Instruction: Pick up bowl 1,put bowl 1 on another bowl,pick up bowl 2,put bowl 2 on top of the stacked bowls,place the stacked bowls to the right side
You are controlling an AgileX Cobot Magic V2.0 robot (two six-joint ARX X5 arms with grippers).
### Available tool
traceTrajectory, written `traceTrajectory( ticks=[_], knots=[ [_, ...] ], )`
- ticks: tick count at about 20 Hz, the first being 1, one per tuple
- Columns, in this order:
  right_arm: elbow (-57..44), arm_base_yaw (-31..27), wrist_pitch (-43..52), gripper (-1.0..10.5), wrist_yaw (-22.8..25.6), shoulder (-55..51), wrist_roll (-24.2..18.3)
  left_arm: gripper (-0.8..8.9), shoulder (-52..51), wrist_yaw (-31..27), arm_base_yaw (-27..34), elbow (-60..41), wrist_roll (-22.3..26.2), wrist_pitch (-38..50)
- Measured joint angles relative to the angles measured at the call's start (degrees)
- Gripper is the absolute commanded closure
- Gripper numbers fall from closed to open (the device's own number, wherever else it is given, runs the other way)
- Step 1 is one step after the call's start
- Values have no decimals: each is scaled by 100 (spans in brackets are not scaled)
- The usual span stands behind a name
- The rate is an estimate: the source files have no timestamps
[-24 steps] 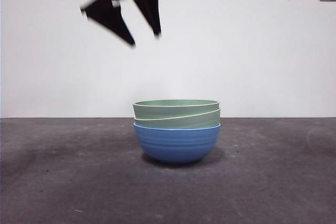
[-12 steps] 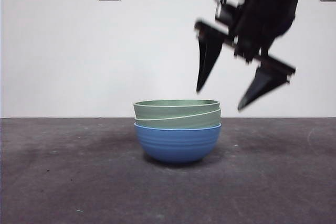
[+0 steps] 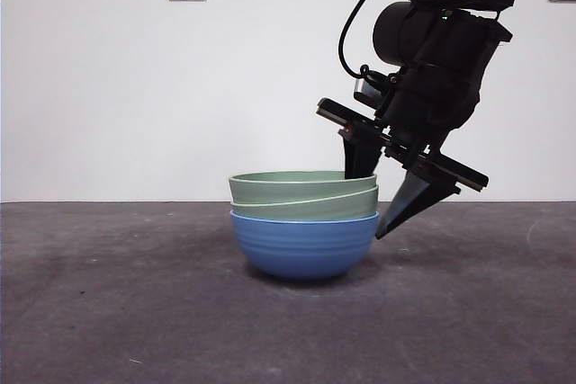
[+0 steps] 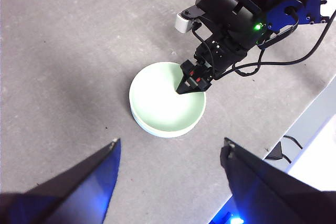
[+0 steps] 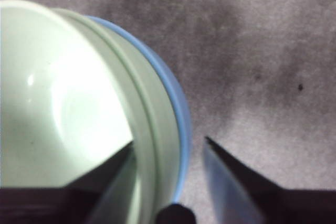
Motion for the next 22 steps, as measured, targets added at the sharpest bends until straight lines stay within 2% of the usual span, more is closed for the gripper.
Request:
traceTrajectory(
  ticks=[5,13,16,19,22],
  knots=[
    [0,-7,2,959,4,0,2,490,0,0,0,0,0,-4],
    [-2,-4,-50,959,-151,-42,0,490,0,0,0,0,0,-4],
    [-7,-15,-33,959,-175,-382,-2,490,0,0,0,0,9,-4],
    [-7,-175,-31,959,-197,-780,-2,490,0,0,0,0,61,-7],
    [-7,-605,-116,959,-197,-951,-4,490,0,0,0,0,96,-7]
  ],
)
